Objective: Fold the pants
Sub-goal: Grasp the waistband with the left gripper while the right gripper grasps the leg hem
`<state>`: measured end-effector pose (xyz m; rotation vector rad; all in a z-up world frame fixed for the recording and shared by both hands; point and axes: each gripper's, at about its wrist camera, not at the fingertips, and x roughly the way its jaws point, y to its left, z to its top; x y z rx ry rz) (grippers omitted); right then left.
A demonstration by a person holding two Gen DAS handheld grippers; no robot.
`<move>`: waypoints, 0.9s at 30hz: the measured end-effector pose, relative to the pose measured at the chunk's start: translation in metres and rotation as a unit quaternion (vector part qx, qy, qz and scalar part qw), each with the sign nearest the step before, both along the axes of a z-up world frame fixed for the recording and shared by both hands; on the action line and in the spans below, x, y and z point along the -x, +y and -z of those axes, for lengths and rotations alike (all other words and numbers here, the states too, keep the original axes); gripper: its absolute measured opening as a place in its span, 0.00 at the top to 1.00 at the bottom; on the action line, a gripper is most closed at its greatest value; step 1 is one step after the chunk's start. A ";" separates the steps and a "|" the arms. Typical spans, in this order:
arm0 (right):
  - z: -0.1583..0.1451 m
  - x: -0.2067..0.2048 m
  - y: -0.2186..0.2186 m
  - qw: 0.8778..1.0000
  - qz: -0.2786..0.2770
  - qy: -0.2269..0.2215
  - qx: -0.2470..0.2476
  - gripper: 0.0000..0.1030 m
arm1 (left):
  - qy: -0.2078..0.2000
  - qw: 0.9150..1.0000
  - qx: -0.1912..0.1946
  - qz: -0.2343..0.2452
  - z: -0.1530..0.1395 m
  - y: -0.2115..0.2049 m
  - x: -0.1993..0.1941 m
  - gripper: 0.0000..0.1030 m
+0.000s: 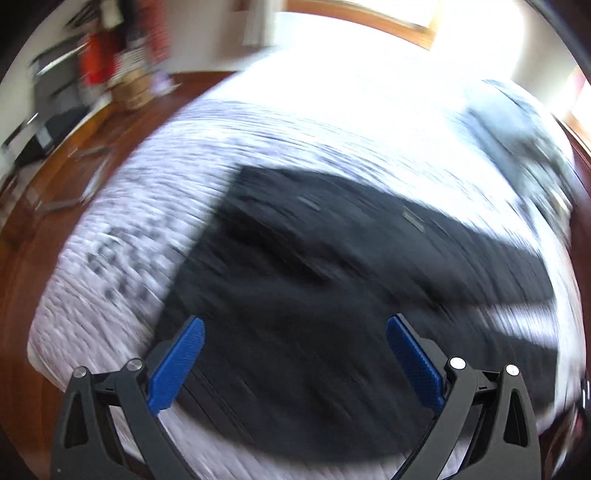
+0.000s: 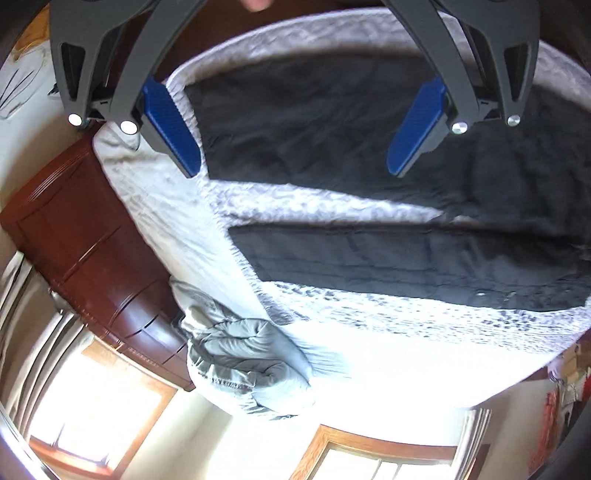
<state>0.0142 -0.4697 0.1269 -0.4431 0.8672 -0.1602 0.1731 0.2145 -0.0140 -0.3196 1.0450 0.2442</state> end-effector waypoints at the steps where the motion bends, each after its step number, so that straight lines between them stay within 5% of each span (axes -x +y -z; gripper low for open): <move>1: 0.001 -0.011 -0.007 1.000 -0.007 0.005 -0.018 0.02 | 0.011 1.000 0.003 -0.018 0.007 0.022 -0.017 0.03; 6: 0.017 -0.087 -0.050 0.991 -0.001 0.043 -0.128 0.02 | 0.105 0.990 0.090 -0.037 0.068 0.096 -0.106 0.03; 13: 0.066 -0.183 -0.095 0.987 0.005 0.097 -0.130 0.02 | 0.176 0.977 0.118 -0.012 0.118 0.091 -0.158 0.07; 18: 0.096 -0.242 -0.131 0.981 0.023 0.121 -0.153 0.02 | 0.214 0.975 0.055 0.011 0.128 0.068 -0.169 0.38; 20: 0.102 -0.262 -0.144 0.977 0.035 0.124 -0.171 0.02 | 0.208 0.977 0.047 0.001 0.123 0.066 -0.166 0.59; 22: 0.107 -0.291 -0.157 0.975 0.050 0.125 -0.178 0.02 | 0.208 0.978 0.023 -0.003 0.117 0.063 -0.165 0.95; 27: 0.122 -0.365 -0.181 0.979 0.059 0.142 -0.137 0.02 | 0.186 0.982 0.001 0.015 0.103 0.050 -0.160 0.97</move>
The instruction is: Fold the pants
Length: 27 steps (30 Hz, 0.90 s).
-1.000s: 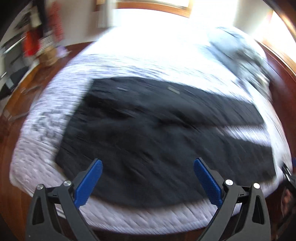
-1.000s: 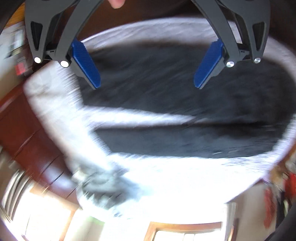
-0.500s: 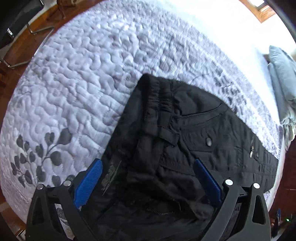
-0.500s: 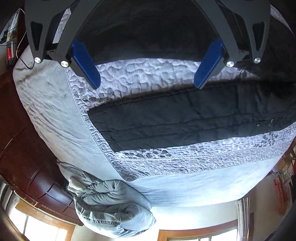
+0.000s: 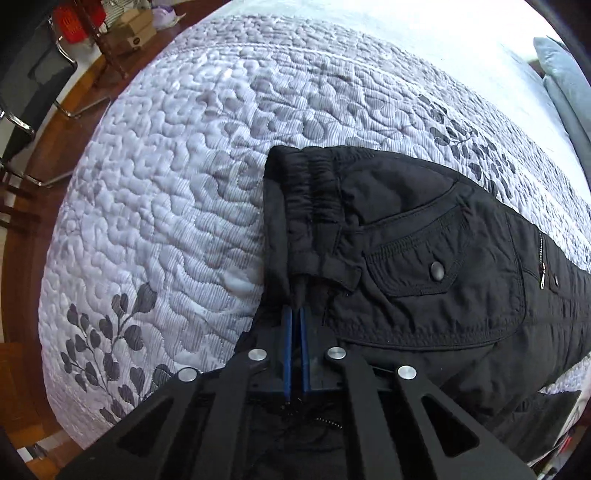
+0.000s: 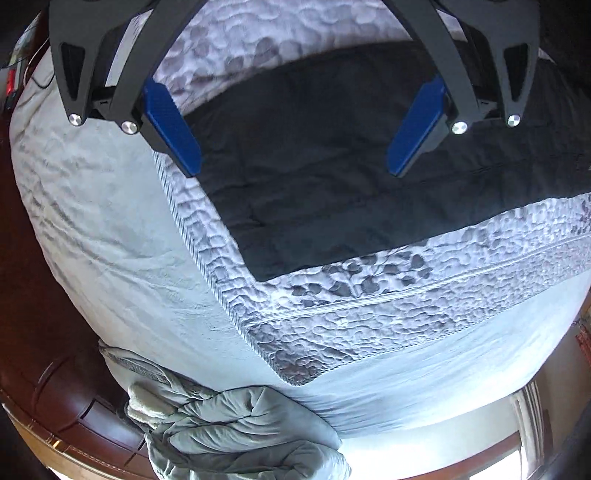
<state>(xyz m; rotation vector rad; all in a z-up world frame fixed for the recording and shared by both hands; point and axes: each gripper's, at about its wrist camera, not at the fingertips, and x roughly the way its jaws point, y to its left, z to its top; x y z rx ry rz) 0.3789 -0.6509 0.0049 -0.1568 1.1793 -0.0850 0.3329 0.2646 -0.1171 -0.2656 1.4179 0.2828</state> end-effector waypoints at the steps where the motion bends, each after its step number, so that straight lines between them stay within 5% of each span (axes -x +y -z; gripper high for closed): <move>1: 0.004 -0.011 -0.004 1.000 -0.001 0.004 0.012 0.02 | -0.002 1.000 0.000 -0.002 -0.001 0.000 0.001 0.97; 14: 0.093 -0.101 -0.044 0.993 0.057 0.090 0.052 0.04 | 0.022 1.000 -0.013 0.008 0.023 -0.005 -0.021 0.97; 16: 0.100 -0.099 -0.043 0.994 0.048 0.094 0.023 0.32 | 0.034 0.999 -0.022 0.010 0.026 -0.009 -0.027 0.95; 17: 0.101 -0.097 -0.043 0.994 0.048 0.096 0.008 0.36 | 0.039 0.999 -0.025 0.012 0.029 -0.011 -0.030 0.95; 19: 0.097 -0.092 -0.038 0.995 0.042 0.088 0.015 0.69 | 0.043 0.998 -0.031 0.017 0.030 -0.016 -0.035 0.95; 21: 0.090 -0.085 -0.030 0.996 0.022 0.082 0.021 0.85 | 0.040 0.998 -0.039 0.021 0.030 -0.021 -0.038 0.96; 27: 0.030 -0.045 -0.011 0.999 -0.020 0.015 0.047 0.90 | 0.007 0.999 -0.050 0.021 0.012 -0.030 -0.033 0.97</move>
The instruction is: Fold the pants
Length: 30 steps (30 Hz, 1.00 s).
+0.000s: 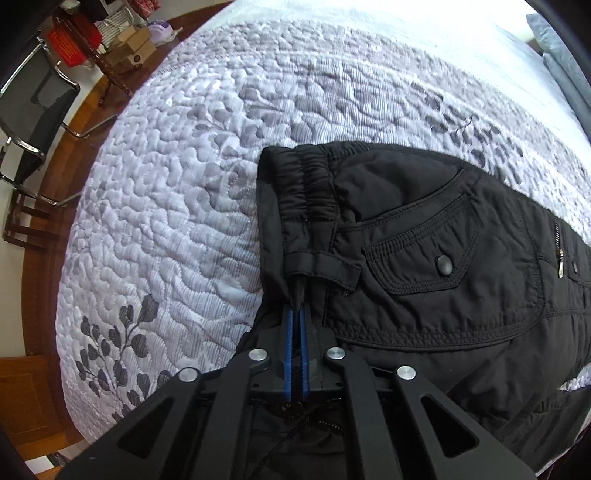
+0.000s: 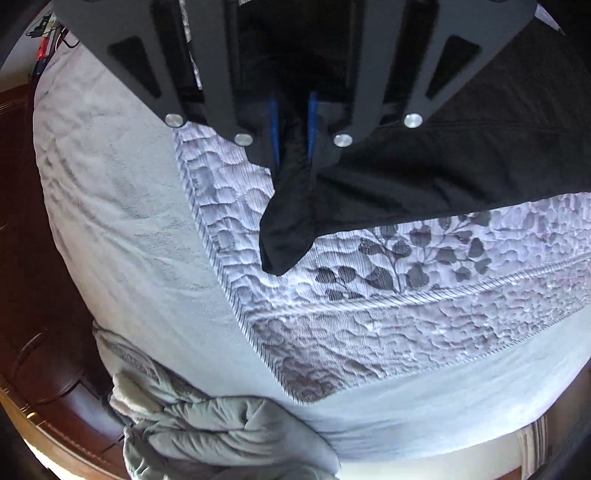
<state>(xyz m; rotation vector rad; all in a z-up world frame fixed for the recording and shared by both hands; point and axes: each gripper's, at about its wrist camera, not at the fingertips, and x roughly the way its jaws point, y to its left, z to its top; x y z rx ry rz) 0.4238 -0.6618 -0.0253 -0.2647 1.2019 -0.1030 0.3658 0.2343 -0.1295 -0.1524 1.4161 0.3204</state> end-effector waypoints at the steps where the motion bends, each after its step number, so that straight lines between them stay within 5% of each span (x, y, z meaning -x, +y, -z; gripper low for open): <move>1: -0.020 0.013 0.000 1.000 -0.004 -0.023 -0.013 0.90 | -0.010 1.000 -0.001 0.001 -0.006 -0.001 0.002 0.97; 6: -0.103 0.077 -0.004 0.992 -0.026 -0.112 -0.054 0.90 | -0.076 0.997 0.008 0.023 -0.050 -0.013 0.023 0.97; 12: -0.157 0.184 -0.046 0.969 -0.023 -0.210 -0.129 0.90 | -0.145 0.988 0.047 0.036 -0.089 -0.010 0.089 0.97; 18: -0.141 0.279 -0.103 0.951 0.034 -0.247 -0.184 0.90 | -0.192 0.977 0.089 0.026 -0.102 0.004 0.170 0.98; 23: -0.102 0.348 -0.144 0.929 0.111 -0.247 -0.251 0.90 | -0.190 0.975 0.114 0.015 -0.084 0.013 0.232 0.98; 27: -0.072 0.390 -0.151 0.930 0.146 -0.223 -0.253 0.90 | -0.162 0.979 0.119 0.014 -0.060 0.013 0.269 0.98; 30: -0.053 0.410 -0.147 0.938 0.160 -0.197 -0.238 0.81 | -0.153 0.985 0.080 0.018 -0.053 0.011 0.297 0.91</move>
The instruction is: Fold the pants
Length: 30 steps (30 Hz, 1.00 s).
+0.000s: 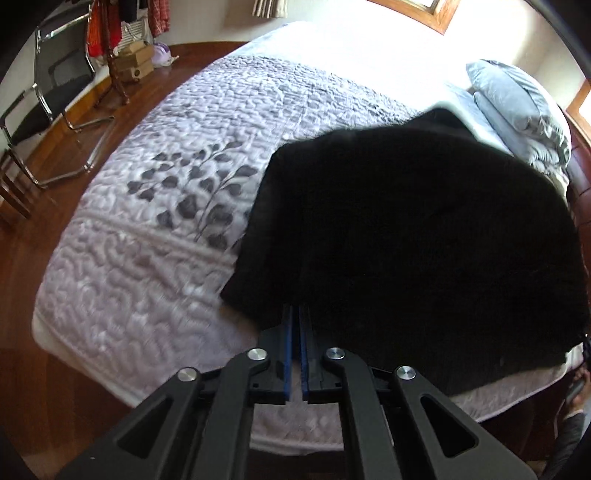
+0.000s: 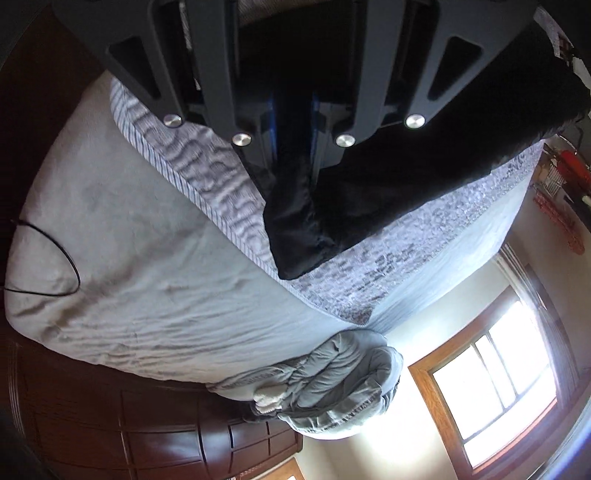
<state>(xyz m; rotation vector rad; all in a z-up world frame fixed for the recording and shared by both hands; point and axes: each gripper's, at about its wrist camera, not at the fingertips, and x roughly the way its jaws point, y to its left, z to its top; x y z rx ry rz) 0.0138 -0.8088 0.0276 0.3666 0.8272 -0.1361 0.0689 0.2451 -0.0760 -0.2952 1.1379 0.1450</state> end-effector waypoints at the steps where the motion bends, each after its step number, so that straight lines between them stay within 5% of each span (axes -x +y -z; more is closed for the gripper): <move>1: 0.009 0.006 0.003 1.000 0.004 0.022 0.014 0.75 | -0.002 1.000 0.006 -0.004 0.001 0.003 0.013 0.76; 2: 0.013 0.013 0.004 0.999 0.004 0.031 0.022 0.73 | -0.005 1.000 0.013 -0.009 0.000 0.006 0.023 0.66; 3: 0.018 0.019 0.006 0.999 0.006 0.039 0.029 0.67 | -0.011 1.000 0.019 -0.016 -0.001 0.009 0.034 0.42; 4: 0.020 0.024 0.008 0.998 0.009 0.044 0.032 0.62 | -0.022 0.999 0.024 -0.027 -0.004 0.012 0.048 0.29; 8: 0.021 0.041 0.012 0.998 0.028 0.055 0.034 0.49 | -0.027 0.995 0.089 -0.032 -0.001 0.007 0.077 0.27; 11: 0.015 0.053 0.019 0.997 0.039 0.061 0.041 0.49 | -0.062 0.978 0.197 -0.011 -0.001 -0.012 0.087 0.27; 14: 0.007 0.064 0.031 0.995 0.039 0.066 0.065 0.48 | -0.026 0.976 0.215 -0.015 0.015 -0.029 0.076 0.24; 18: 0.003 0.078 0.048 0.992 0.025 0.080 0.097 0.47 | 0.009 0.974 0.222 -0.044 0.042 -0.030 0.062 0.31; 23: 0.006 0.094 0.052 0.992 0.028 0.089 0.089 0.47 | 0.006 0.956 0.283 -0.081 0.057 -0.014 0.038 0.75; 25: 0.006 0.100 0.051 0.992 0.035 0.089 0.080 0.47 | -0.004 0.958 0.274 -0.084 0.055 -0.011 0.031 0.90; 30: 0.002 0.110 0.059 0.995 0.033 0.081 0.056 0.47 | -0.089 0.969 0.223 -0.051 -0.009 -0.021 0.019 0.97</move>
